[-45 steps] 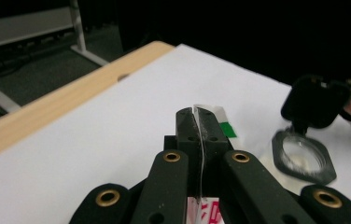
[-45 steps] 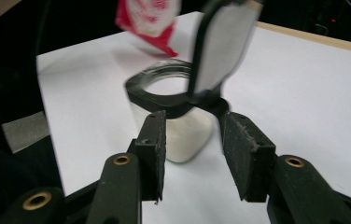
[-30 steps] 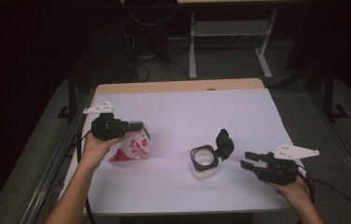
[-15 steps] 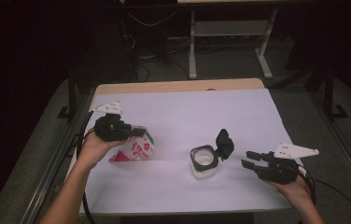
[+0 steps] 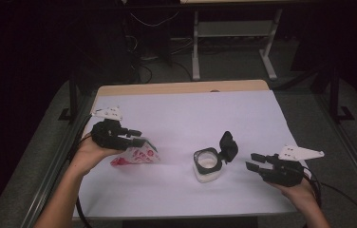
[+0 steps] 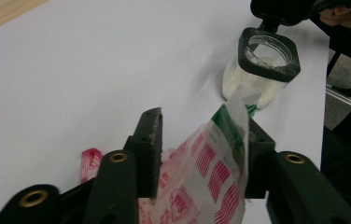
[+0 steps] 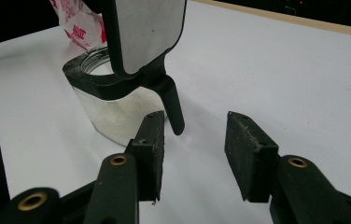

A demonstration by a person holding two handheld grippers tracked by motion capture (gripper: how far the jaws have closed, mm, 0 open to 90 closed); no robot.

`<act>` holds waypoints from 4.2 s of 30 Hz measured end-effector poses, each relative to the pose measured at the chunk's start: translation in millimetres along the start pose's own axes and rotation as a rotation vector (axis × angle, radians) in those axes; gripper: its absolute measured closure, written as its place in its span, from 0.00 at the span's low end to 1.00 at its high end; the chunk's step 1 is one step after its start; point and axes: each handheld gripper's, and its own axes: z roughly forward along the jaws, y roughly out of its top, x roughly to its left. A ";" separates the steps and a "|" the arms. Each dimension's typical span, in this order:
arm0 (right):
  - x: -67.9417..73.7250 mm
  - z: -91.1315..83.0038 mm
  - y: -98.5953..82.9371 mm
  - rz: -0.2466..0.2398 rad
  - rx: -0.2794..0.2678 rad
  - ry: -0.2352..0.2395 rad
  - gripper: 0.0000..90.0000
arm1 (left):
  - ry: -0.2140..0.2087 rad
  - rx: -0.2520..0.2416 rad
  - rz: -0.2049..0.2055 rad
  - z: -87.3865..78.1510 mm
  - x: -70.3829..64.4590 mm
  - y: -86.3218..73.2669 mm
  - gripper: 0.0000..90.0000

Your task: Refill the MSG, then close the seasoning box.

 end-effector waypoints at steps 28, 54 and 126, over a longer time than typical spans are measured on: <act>-2.7 3.5 -0.2 0.020 0.012 -0.006 0.75 | 0.109 -0.079 -0.054 -53.8 0.1 -36.4 0.43; -15.1 18.8 24.3 0.042 0.025 -0.020 1.00 | 0.295 -0.117 -0.144 -22.5 4.9 -102.5 0.15; 24.9 47.9 49.7 -0.040 -0.024 0.069 0.80 | 0.274 -0.128 -0.152 -14.6 6.4 -110.9 0.15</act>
